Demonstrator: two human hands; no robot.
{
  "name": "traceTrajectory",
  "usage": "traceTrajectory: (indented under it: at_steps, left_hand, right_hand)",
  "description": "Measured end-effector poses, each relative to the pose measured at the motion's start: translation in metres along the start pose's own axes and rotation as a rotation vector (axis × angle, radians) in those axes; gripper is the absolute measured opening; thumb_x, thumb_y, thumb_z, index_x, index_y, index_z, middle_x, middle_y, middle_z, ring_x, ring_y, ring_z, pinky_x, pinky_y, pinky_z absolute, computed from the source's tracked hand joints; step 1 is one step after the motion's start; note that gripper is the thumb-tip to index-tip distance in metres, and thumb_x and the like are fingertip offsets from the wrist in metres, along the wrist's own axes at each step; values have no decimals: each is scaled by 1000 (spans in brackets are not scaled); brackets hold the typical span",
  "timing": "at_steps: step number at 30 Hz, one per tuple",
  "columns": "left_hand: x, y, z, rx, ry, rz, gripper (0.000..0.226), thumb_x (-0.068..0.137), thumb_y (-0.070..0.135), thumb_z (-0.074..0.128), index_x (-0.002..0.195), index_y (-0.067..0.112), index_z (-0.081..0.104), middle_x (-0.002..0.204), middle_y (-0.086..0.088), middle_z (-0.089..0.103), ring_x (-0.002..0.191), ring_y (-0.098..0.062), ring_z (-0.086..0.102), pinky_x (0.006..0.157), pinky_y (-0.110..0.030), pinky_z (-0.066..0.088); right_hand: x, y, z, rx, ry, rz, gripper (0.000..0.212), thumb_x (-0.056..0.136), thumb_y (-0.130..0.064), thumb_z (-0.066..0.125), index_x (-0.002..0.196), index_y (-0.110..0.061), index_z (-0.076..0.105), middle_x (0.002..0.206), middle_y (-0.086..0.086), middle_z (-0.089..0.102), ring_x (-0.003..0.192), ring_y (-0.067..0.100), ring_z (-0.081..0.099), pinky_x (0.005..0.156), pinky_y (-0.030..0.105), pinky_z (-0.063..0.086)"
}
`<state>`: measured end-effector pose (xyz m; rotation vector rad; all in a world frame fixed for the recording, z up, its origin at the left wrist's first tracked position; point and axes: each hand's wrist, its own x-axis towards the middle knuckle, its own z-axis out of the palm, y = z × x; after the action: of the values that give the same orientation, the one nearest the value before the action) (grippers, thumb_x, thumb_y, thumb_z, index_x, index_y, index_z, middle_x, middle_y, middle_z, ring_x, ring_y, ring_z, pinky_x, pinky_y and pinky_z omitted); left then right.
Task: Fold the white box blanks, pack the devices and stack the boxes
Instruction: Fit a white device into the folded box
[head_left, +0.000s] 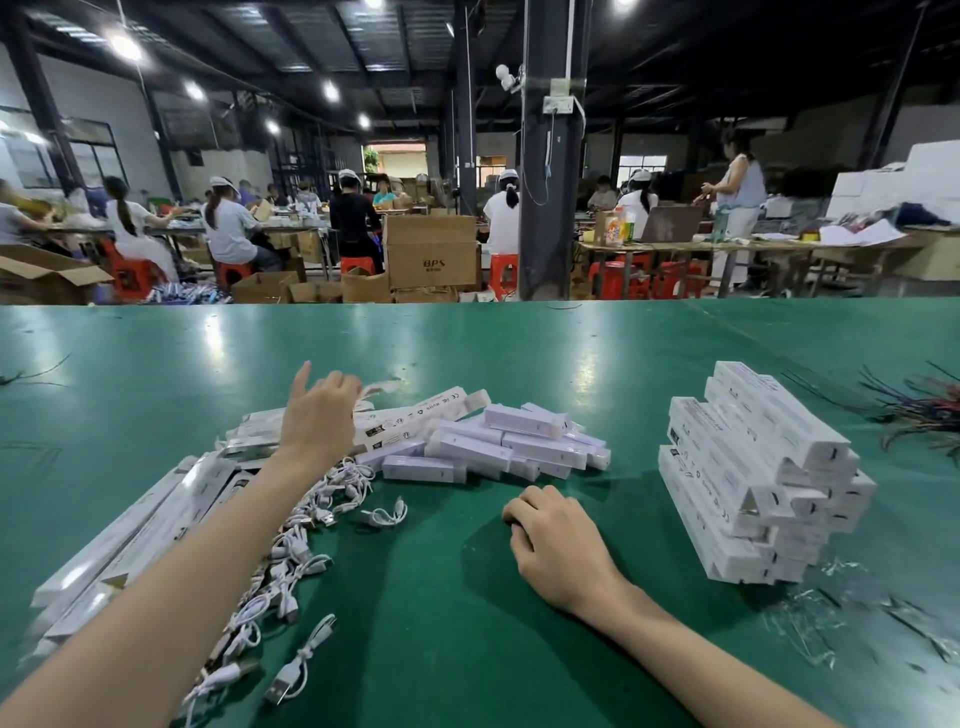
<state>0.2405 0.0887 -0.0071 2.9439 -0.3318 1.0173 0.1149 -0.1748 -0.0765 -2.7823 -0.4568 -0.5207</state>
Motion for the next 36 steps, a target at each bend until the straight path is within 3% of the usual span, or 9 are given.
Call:
traceTrajectory:
  at_steps: [3,5,7,10,15,22,25,29,36]
  left_hand:
    - [-8,27,-36,-508,266,-93,17,92,-4,53,109,-4,57,103,-17,67,77,-29,62,91,-46,47]
    - [-23,55,-61,-847,362,-176,16,95,2,52,111,-1,53,107,-9,68,70,-14,62,64,-33,53]
    - [-46,85,-79,-1219,305,-306,23,97,6,51,120,3,52,115,5,68,89,-3,66,72,-28,57]
    - [-80,124,-85,-1619,101,-439,32,96,3,49,128,8,49,106,6,70,100,-9,67,81,-34,59]
    - [-112,154,-74,-1681,-58,-448,40,93,0,55,128,16,46,110,-17,64,100,-24,63,94,-42,50]
    - [-120,135,-64,-1527,-145,-252,48,73,15,74,116,11,52,109,-8,68,104,-22,65,92,-31,51]
    - [-119,131,-62,-1570,-120,-286,60,64,11,78,116,0,52,112,-11,68,106,-26,66,87,-28,54]
    - [-119,130,-57,-1603,-47,-307,58,57,7,80,109,-3,55,107,-13,71,101,-24,68,81,-29,56]
    - [-109,118,-55,-1596,67,-536,34,52,16,81,82,5,67,75,0,75,73,-10,70,67,-19,57]
  right_hand:
    - [0,-2,-2,-45,26,22,29,96,-22,41,120,-19,55,115,-3,54,108,19,48,90,30,35]
    - [-2,-5,-5,-42,127,12,39,94,-25,48,132,-16,49,121,1,53,111,23,50,93,32,38]
    - [-5,-9,-10,16,273,9,55,91,-32,56,138,-6,46,125,8,54,112,27,51,95,36,41]
    - [-9,-18,-17,75,443,-14,69,89,-51,50,132,3,50,123,13,58,111,26,51,96,37,38]
    - [-10,-21,-20,41,386,-199,53,89,-40,58,121,2,61,105,8,68,91,26,65,84,33,40]
    - [-13,-14,-22,230,264,-263,51,82,-25,61,126,1,55,107,7,63,99,23,58,89,32,38]
    - [-11,-11,-20,290,274,-228,47,78,-10,70,123,0,59,111,9,64,101,26,60,92,28,35]
    - [-11,-10,-25,494,219,-173,43,87,-32,69,123,-11,60,109,-6,60,101,6,52,94,24,37]
    - [-8,-9,-29,906,56,55,17,79,-13,78,94,-11,73,80,-4,66,73,5,55,70,23,42]
